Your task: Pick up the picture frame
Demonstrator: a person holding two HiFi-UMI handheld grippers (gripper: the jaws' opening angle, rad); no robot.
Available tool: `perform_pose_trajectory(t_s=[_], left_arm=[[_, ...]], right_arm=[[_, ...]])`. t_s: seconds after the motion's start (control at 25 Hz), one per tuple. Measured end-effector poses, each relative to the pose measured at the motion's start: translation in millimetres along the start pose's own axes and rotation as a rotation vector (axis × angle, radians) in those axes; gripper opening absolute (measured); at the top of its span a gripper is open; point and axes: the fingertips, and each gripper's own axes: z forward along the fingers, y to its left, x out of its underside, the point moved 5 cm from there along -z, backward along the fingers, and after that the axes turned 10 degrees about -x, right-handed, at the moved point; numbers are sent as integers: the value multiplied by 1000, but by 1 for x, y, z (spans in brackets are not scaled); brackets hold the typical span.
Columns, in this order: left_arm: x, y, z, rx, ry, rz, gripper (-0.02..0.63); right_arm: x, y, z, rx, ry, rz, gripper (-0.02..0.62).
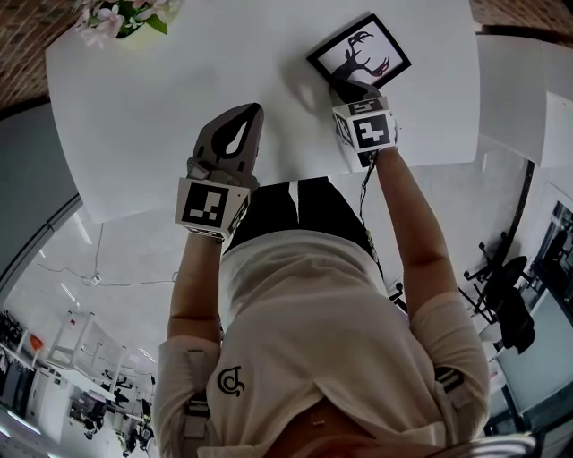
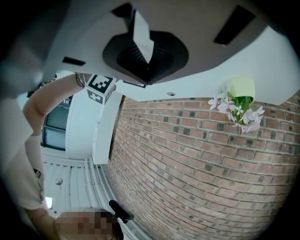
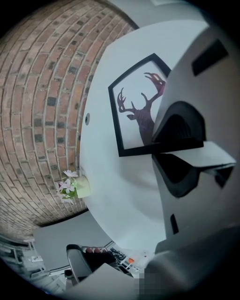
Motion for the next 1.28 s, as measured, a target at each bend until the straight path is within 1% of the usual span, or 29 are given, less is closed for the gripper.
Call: perform_pose_trajectory(t_s=[0.24,0.44,0.88,1.28], left_arm=[[7,-15,-10,-26,-9,-4,12],[20,-34,-17,-38,-2,-3,12],[44,-72,-43,-64,11,-40,12],[61,-94,-64,-72,22,-50,12]], right_arm=[[14,9,-4,-20,12,-25,81],[29,19,-6,-45,23,-95,80],[70,45,-23,-134,43,-207,78],[103,66,-39,-201,25,-262,78]])
